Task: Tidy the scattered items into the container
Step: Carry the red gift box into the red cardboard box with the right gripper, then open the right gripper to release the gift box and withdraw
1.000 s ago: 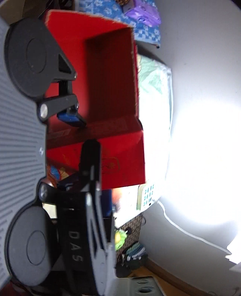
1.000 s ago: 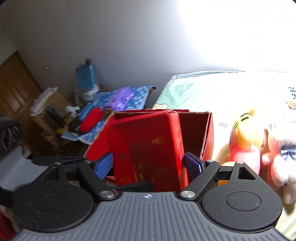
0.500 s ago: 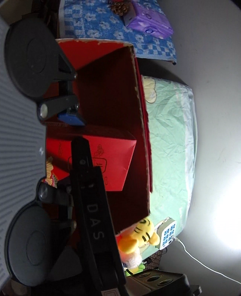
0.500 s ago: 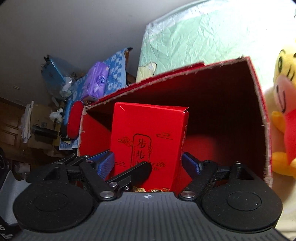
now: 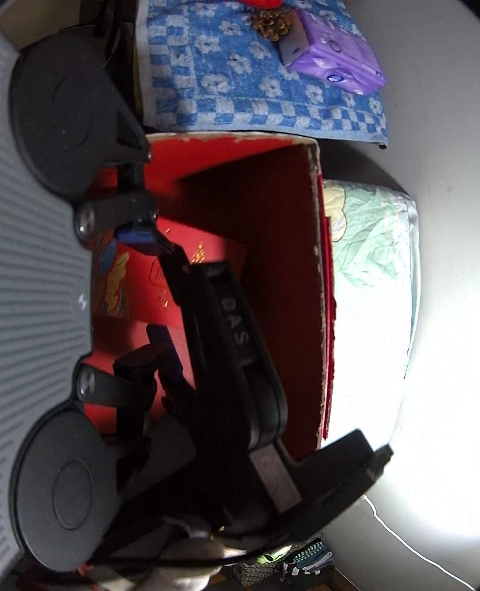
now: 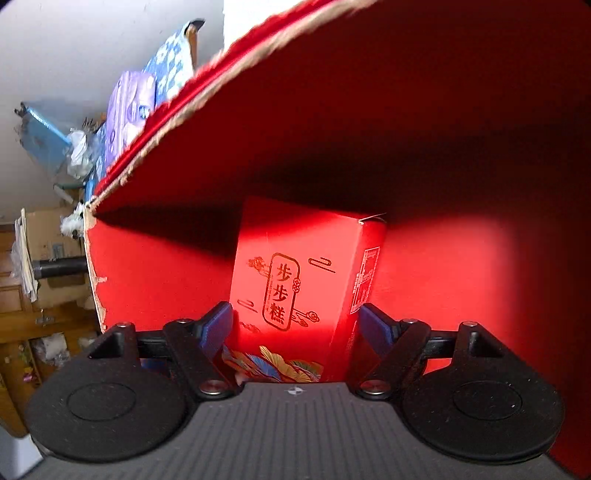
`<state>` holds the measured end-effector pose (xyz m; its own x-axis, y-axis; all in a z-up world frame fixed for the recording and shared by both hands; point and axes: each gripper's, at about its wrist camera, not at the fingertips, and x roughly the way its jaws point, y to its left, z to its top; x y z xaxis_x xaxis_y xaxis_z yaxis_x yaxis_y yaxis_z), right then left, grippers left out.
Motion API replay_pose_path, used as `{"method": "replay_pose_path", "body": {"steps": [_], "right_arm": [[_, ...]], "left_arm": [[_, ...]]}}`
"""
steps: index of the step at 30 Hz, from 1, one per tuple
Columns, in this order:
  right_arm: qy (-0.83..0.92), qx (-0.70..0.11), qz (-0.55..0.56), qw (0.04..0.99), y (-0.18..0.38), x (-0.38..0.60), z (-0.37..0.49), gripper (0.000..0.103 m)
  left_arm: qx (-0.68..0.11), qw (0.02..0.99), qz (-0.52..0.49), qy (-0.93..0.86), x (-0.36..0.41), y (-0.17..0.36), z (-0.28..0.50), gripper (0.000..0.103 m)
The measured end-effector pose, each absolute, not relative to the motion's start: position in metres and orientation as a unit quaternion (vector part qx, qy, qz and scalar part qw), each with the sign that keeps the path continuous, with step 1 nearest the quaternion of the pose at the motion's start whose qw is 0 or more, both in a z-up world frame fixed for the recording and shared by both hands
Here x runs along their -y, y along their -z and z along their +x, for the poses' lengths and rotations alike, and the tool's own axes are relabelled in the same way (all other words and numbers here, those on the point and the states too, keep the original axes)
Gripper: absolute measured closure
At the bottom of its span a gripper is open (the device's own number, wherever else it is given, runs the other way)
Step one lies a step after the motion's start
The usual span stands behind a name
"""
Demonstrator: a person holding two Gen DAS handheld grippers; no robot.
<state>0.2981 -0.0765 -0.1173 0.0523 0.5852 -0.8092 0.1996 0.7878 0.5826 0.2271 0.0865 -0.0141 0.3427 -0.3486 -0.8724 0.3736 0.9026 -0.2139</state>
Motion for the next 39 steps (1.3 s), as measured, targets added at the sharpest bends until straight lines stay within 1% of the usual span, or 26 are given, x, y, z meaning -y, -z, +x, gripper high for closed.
{"method": "replay_pose_path", "body": {"steps": [1, 4, 8, 10, 14, 15, 19, 24, 26, 29, 33, 39], "right_arm": [[-0.149, -0.675, 0.289, 0.662, 0.118, 0.073, 0.299, 0.026], [-0.157, -0.673, 0.251, 0.678, 0.114, 0.061, 0.301, 0.027], [-0.18, -0.662, 0.213, 0.695, 0.103, 0.057, 0.303, 0.029], [-0.18, -0.652, 0.218, 0.703, 0.097, 0.065, 0.303, 0.03], [-0.161, -0.638, 0.239, 0.714, 0.092, 0.081, 0.302, 0.029], [-0.161, -0.638, 0.248, 0.711, 0.095, 0.083, 0.302, 0.029], [-0.187, -0.636, 0.27, 0.698, 0.104, 0.08, 0.305, 0.031], [-0.218, -0.638, 0.27, 0.688, 0.107, 0.072, 0.312, 0.03], [-0.215, -0.635, 0.266, 0.693, 0.104, 0.074, 0.312, 0.03], [-0.202, -0.629, 0.26, 0.704, 0.099, 0.081, 0.306, 0.03], [-0.173, -0.616, 0.231, 0.733, 0.083, 0.086, 0.294, 0.03], [-0.13, -0.588, 0.2, 0.773, 0.064, 0.106, 0.265, 0.03]], "left_arm": [[-0.528, 0.821, 0.013, 0.218, -0.088, 0.014, 0.226, 0.054], [-0.525, 0.823, 0.026, 0.216, -0.09, 0.014, 0.223, 0.059], [-0.524, 0.823, 0.026, 0.22, -0.09, 0.014, 0.222, 0.059], [-0.522, 0.822, 0.024, 0.224, -0.09, 0.014, 0.22, 0.055], [-0.52, 0.823, 0.027, 0.229, -0.09, 0.016, 0.219, 0.053], [-0.518, 0.823, 0.028, 0.229, -0.09, 0.016, 0.219, 0.053], [-0.518, 0.823, 0.025, 0.233, -0.093, 0.014, 0.218, 0.06], [-0.514, 0.825, 0.028, 0.235, -0.095, 0.013, 0.216, 0.063], [-0.512, 0.826, 0.029, 0.235, -0.094, 0.013, 0.215, 0.061], [-0.509, 0.828, 0.029, 0.235, -0.092, 0.013, 0.213, 0.054], [-0.497, 0.837, 0.035, 0.227, -0.087, 0.011, 0.207, 0.039], [-0.488, 0.845, 0.041, 0.215, -0.085, 0.011, 0.2, 0.038]]}}
